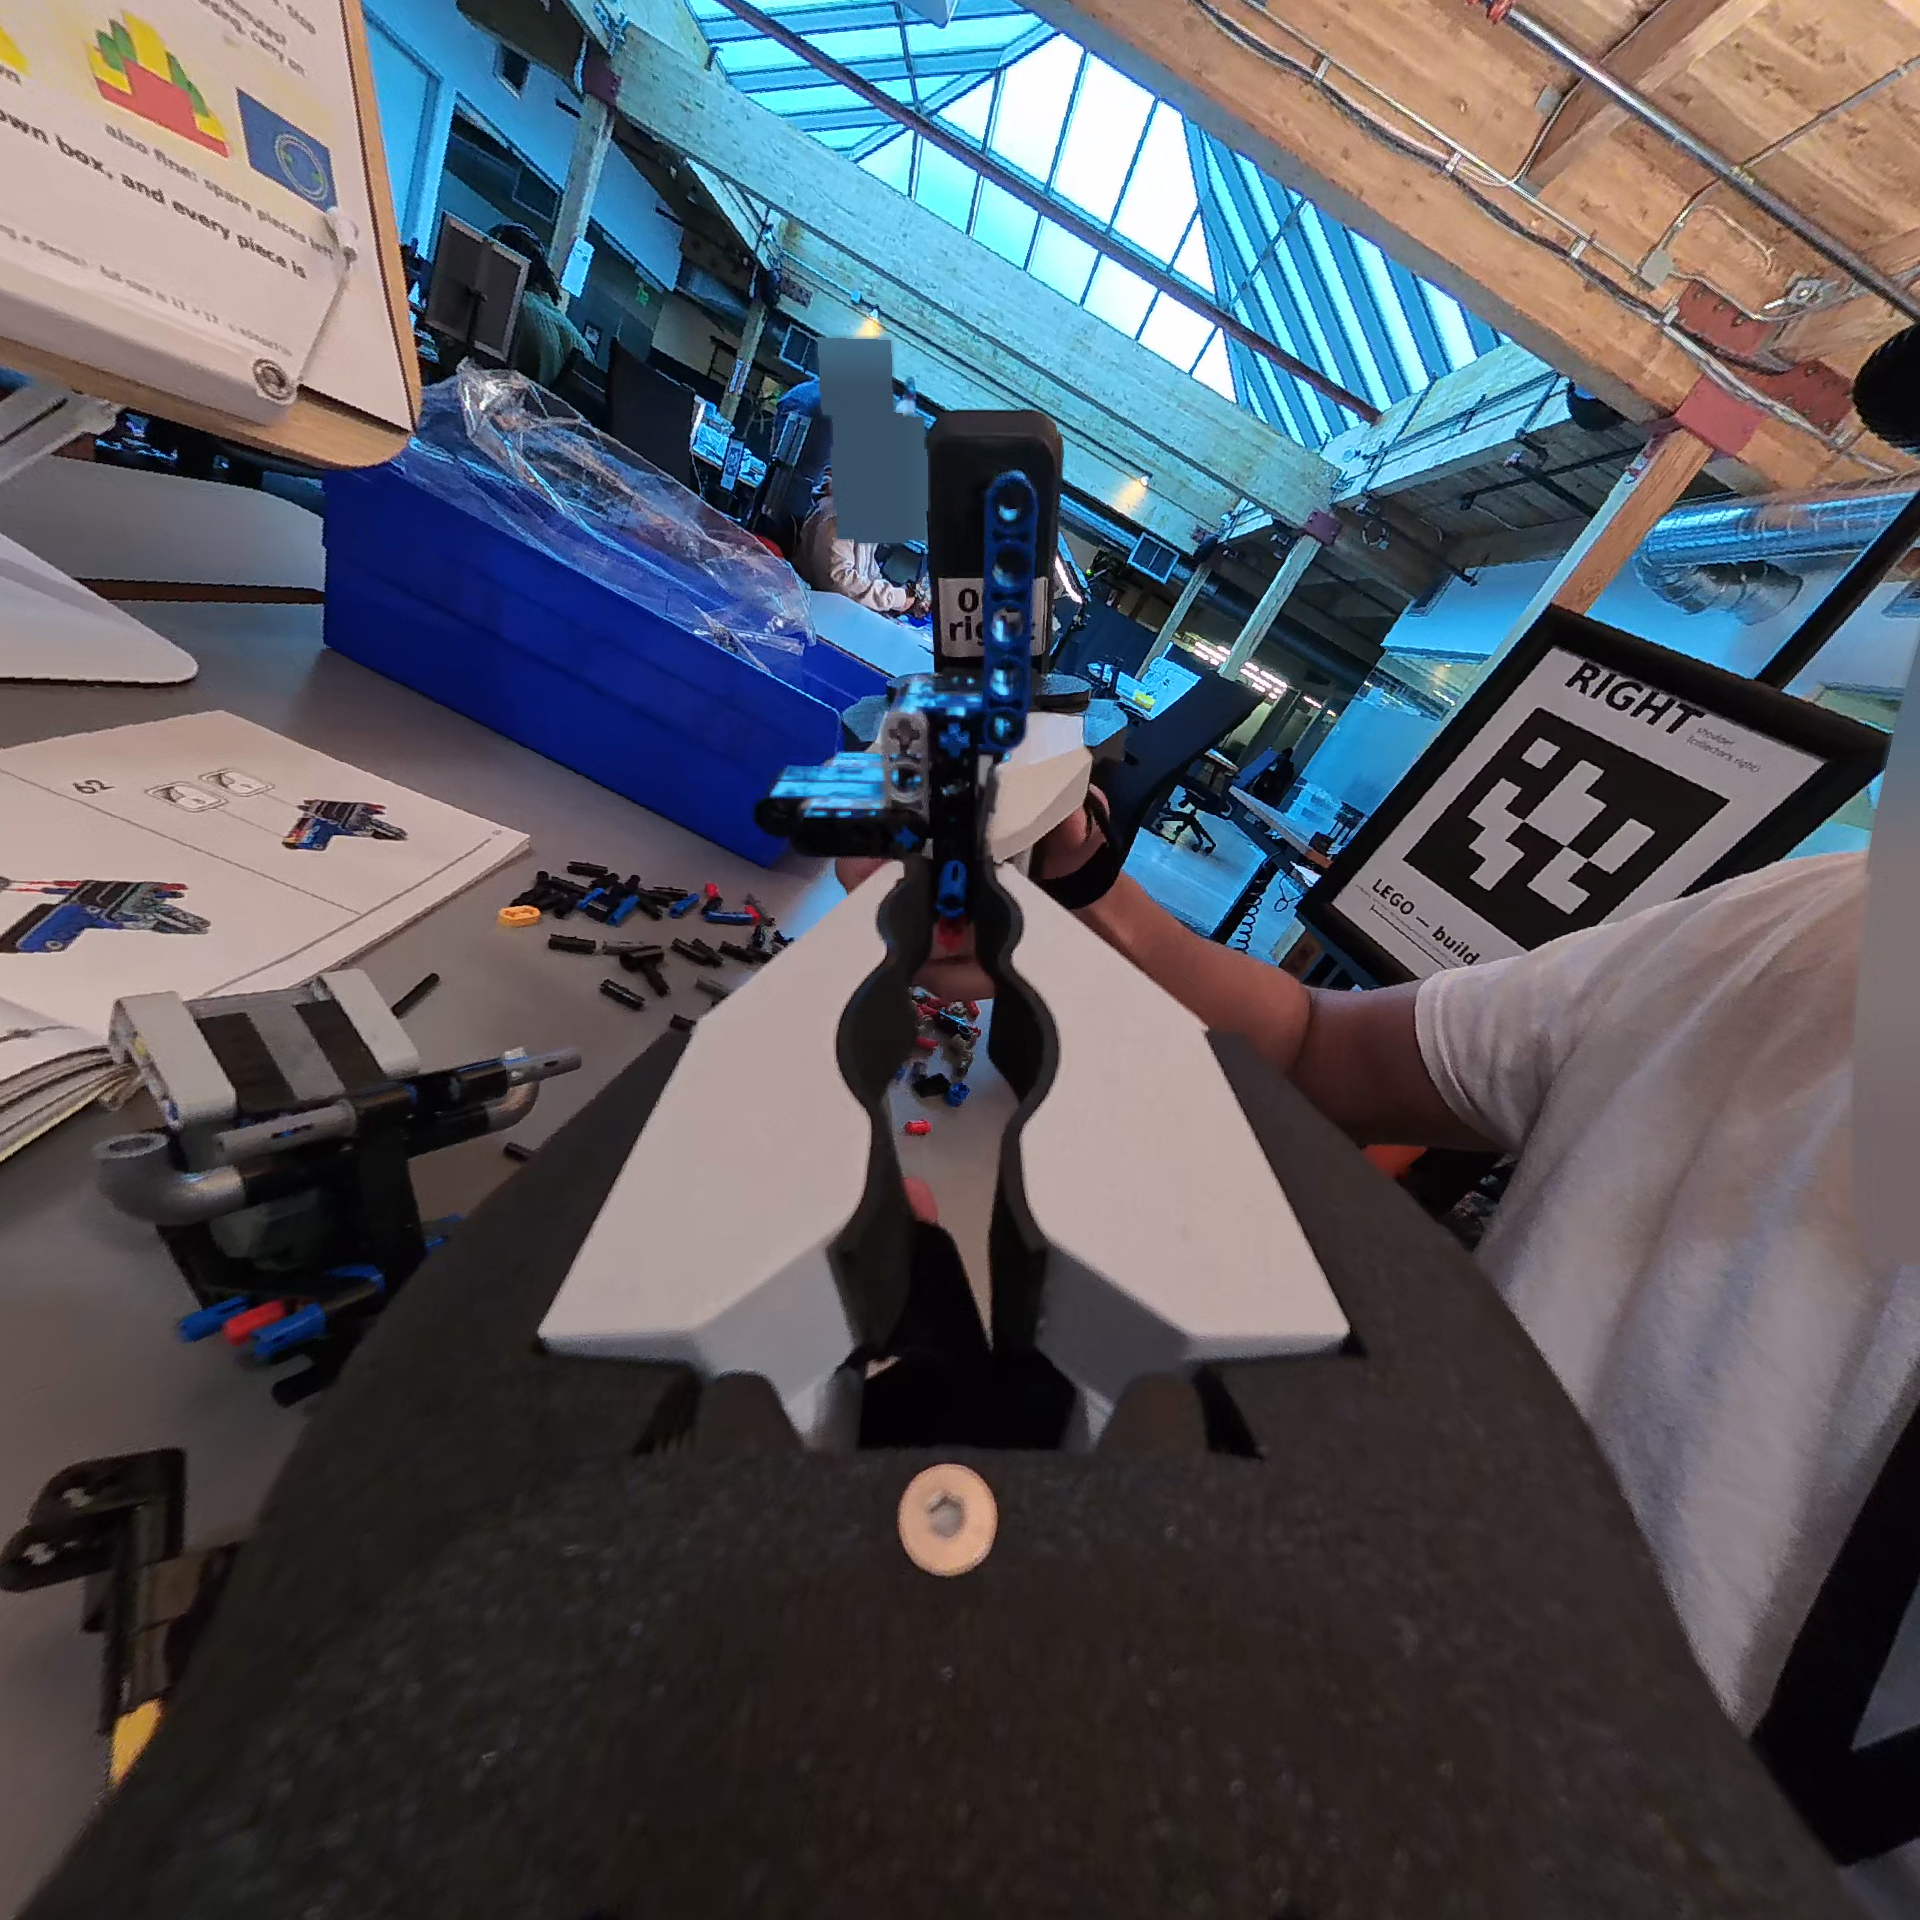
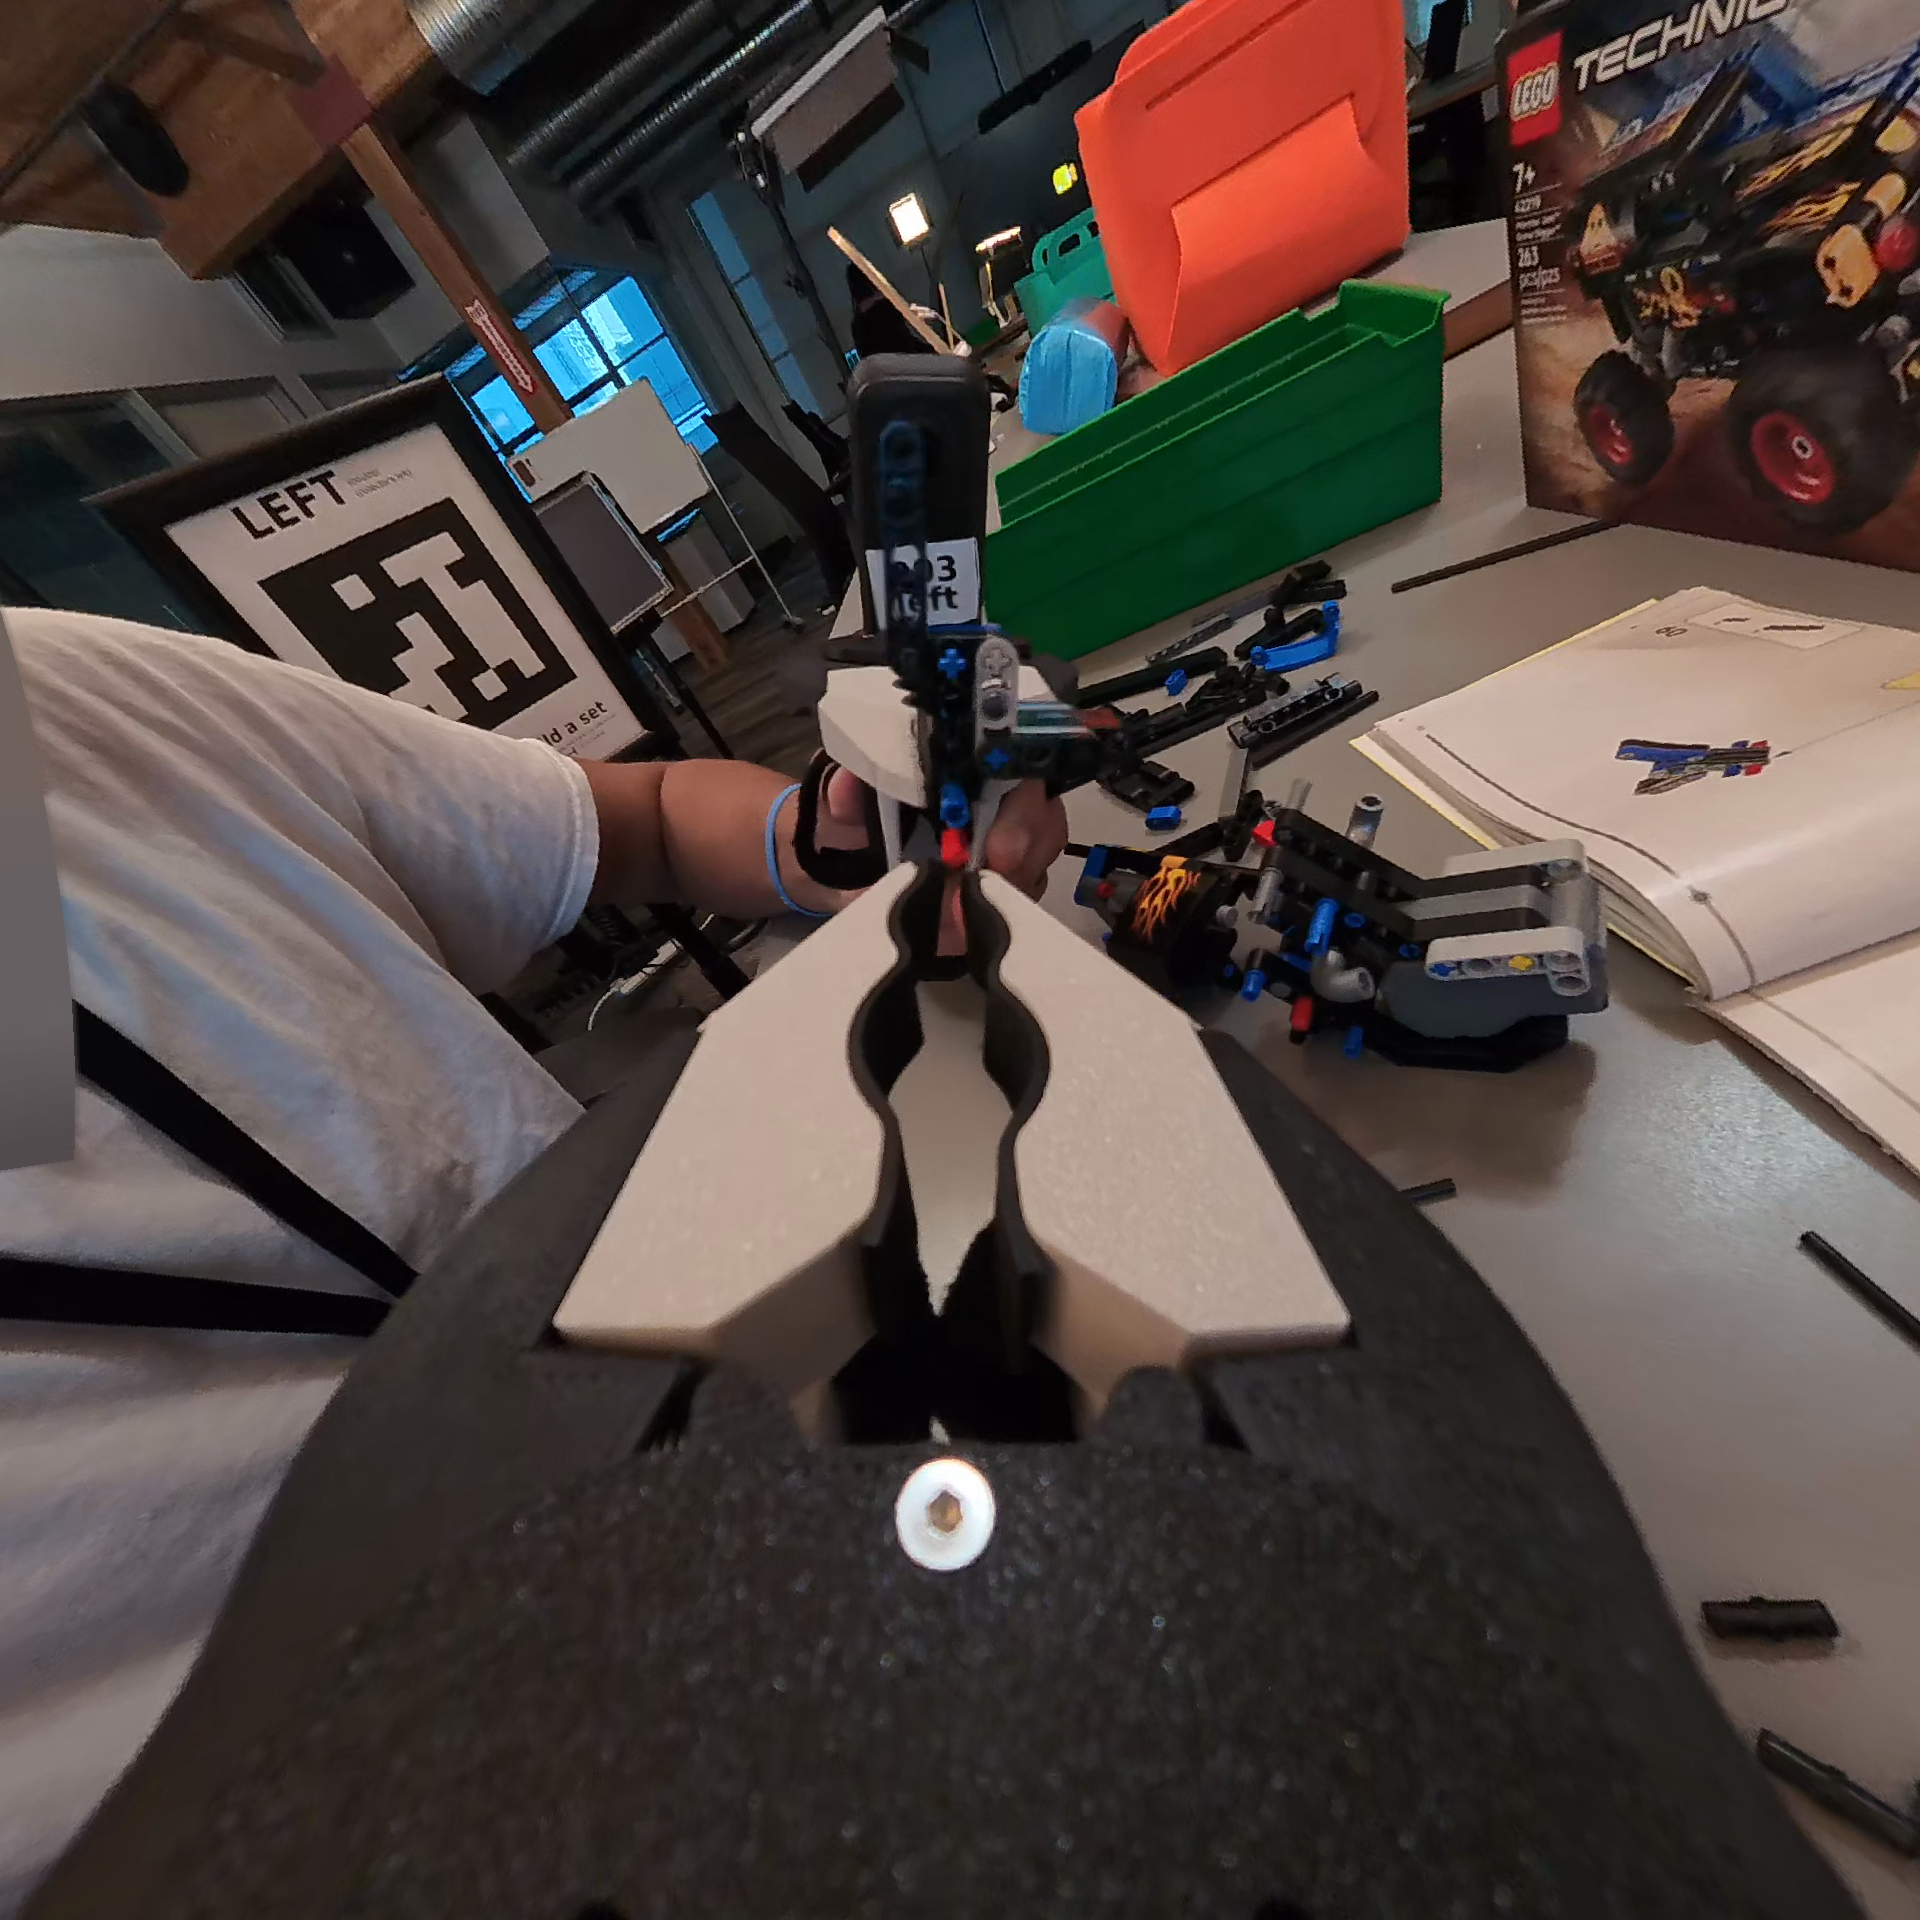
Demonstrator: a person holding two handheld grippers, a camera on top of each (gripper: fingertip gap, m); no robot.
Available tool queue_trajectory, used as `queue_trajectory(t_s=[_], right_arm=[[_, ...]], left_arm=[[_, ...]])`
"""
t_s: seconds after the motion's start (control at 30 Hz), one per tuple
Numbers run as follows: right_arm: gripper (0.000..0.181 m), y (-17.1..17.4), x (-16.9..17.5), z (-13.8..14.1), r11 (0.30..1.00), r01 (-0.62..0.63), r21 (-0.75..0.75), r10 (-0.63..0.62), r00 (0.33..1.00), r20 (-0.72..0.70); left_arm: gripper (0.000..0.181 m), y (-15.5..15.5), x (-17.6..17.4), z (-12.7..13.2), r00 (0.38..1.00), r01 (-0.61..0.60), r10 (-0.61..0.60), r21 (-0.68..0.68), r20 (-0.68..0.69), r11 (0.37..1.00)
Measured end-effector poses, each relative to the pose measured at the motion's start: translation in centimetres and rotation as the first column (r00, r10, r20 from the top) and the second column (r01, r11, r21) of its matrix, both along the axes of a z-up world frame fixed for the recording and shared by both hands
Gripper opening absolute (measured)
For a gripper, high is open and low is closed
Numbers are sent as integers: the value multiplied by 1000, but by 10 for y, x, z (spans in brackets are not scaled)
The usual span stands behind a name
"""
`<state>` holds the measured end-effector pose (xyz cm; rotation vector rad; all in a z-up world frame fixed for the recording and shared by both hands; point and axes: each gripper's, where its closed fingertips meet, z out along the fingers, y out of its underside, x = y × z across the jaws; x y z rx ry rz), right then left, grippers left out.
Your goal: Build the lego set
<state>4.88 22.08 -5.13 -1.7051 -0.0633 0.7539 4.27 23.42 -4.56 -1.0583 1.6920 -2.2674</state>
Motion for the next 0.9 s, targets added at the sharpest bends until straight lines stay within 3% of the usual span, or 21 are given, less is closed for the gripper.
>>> queue_trajectory(t_s=[0.9], right_arm=[[3, -1, -1, 4, 1000, -2, 18, 2, 1000, -13]], left_arm=[[6, -1, -2, 2, 1000, -6, 6, 2, 12, 1000]])
